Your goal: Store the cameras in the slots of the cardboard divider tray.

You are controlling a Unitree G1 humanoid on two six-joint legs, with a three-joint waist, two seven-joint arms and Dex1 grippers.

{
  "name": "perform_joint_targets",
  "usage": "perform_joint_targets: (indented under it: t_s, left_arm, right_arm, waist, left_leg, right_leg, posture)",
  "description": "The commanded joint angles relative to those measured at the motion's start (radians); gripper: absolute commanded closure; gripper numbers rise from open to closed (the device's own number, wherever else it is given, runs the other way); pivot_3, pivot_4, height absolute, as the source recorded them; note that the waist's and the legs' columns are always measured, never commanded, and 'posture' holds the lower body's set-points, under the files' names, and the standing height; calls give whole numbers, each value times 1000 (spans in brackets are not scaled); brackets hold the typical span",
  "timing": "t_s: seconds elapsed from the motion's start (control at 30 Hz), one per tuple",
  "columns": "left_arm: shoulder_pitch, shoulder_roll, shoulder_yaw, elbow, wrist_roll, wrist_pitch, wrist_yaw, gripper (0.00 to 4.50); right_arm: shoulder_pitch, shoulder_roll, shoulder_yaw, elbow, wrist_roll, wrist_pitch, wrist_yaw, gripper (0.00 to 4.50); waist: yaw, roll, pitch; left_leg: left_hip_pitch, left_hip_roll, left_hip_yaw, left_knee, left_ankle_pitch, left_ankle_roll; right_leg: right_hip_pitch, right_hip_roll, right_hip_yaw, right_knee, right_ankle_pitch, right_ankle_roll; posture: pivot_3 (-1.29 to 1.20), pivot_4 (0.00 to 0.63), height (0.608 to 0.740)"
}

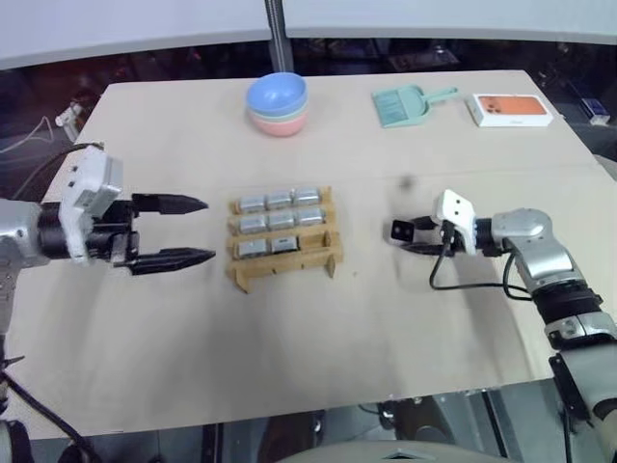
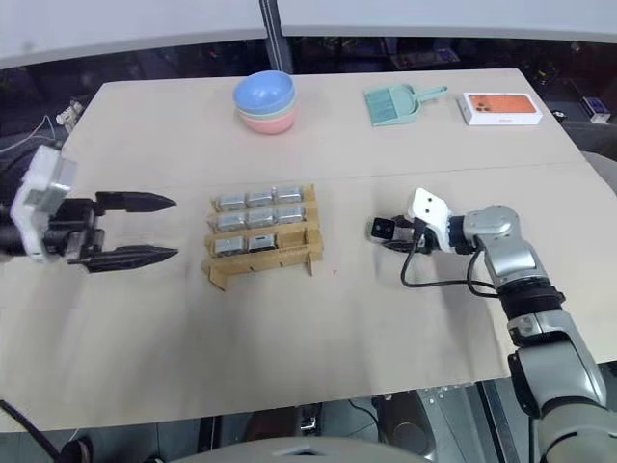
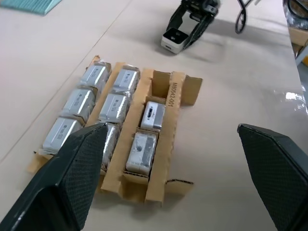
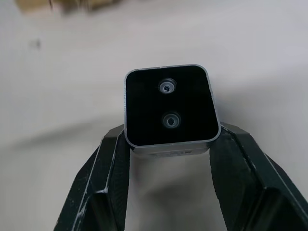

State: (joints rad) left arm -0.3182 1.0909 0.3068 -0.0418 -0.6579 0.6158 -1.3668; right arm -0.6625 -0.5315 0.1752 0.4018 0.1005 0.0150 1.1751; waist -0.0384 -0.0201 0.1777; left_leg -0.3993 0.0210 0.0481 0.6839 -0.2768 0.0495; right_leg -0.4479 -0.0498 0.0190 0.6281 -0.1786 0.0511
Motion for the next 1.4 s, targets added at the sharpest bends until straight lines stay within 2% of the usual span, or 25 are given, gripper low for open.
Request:
perform_joint_targets:
  t_s: [0.03,0.17,0.37,0.5,1.03,1.4]
  left_arm:
    - [-78,-98,-35,0,-74,160,146,0]
    - [-97,-225,-111,-114,-186,311,212,0]
    - [-191,-356,-194,-83,-204,388,290,0]
    - [-230,-398,-203,-68,-208,402,312,0]
    - [-211,-372,-100,-93,-315,464,341,0]
    - [-178,-350,-118,-103,-317,511,354,0]
  right_arm:
    - [-34,20,-17,-190,26,-26,-34,2688]
    - [-72,81,70,-347,-45,-116,-68,2688]
    - [-122,156,197,-370,-209,-293,-158,2688]
    - [-131,178,227,-356,-247,-338,-191,2688]
    - [-127,127,206,-269,-265,-404,-250,2688]
    - [-123,117,213,-271,-263,-401,-256,2688]
  waist:
    - [2,-1,0]
    - [-1,-2,-1]
    - [6,-2,-1]
    - [5,-2,-1]
    - [3,-2,-1]
    - [3,-2,-1]
  left_leg:
    - [0,0,0,0,0,0]
    - [-1,0,-3,1,0,0]
    - [0,-1,-3,2,0,-1]
    - [0,-2,-4,3,3,-5]
    - [0,-2,-5,3,3,-5]
    - [0,-2,-5,3,3,-5]
  right_leg:
    - [0,0,0,1,0,0]
    - [0,-1,1,1,0,0]
    - [0,0,0,3,0,0]
    - [0,-1,1,3,0,0]
    - [0,-1,1,3,0,0]
    - [0,-1,1,3,0,0]
  posture:
    - [0,150,740]
    - [0,150,740]
    - [0,150,740]
    - [0,150,740]
    - [0,150,740]
    - [0,150,740]
